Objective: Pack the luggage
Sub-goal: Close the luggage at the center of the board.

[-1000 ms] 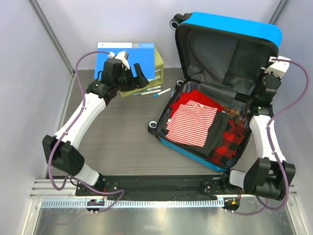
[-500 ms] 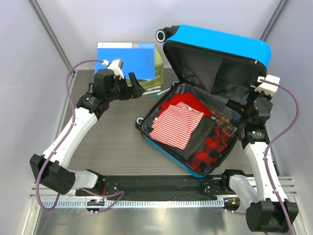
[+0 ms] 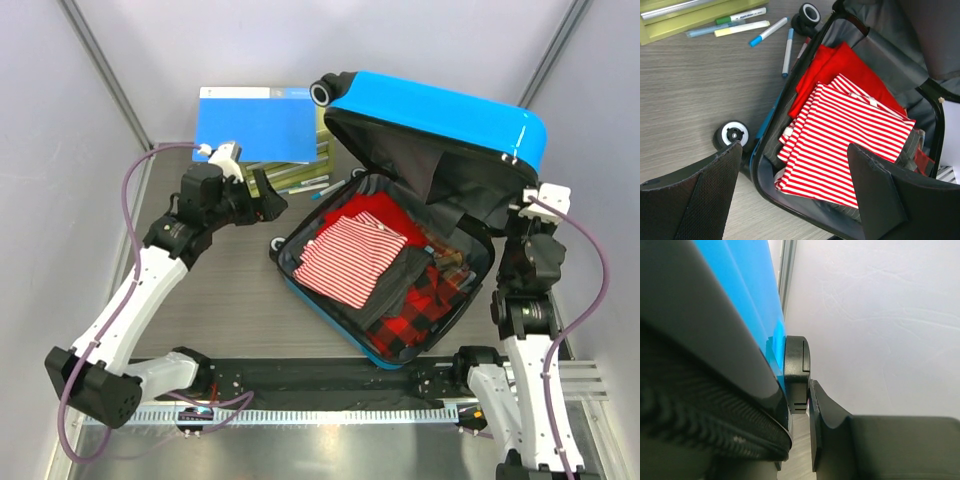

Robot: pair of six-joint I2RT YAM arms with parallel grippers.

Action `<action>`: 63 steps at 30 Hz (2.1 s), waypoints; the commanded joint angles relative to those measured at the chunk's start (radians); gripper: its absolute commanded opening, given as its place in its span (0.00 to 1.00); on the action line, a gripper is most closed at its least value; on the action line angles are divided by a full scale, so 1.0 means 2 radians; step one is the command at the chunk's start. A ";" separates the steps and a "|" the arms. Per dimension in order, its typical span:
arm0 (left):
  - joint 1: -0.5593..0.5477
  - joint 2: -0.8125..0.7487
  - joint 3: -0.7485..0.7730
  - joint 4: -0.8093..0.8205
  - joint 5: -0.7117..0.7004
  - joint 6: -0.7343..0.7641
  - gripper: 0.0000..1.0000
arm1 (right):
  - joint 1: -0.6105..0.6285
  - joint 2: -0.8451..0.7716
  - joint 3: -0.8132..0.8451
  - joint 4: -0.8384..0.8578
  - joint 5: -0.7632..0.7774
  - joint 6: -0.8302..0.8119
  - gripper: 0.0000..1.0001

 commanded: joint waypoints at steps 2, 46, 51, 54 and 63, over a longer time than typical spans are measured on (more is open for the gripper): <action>-0.001 -0.023 0.023 -0.045 -0.036 -0.024 0.87 | 0.010 -0.077 0.003 -0.054 -0.109 0.037 0.04; -0.002 -0.131 0.109 -0.145 -0.192 -0.045 0.87 | 0.000 -0.269 0.173 -0.468 -0.411 0.058 0.59; -0.001 -0.128 0.112 -0.132 -0.204 -0.048 0.87 | -0.010 -0.268 0.215 -0.482 -0.407 0.110 0.69; -0.002 -0.130 0.103 -0.128 -0.211 -0.050 0.87 | -0.021 -0.269 0.236 -0.485 -0.407 0.140 0.73; -0.002 -0.141 0.105 -0.152 -0.264 -0.040 0.90 | -0.034 -0.259 0.345 -0.557 -0.381 0.210 0.78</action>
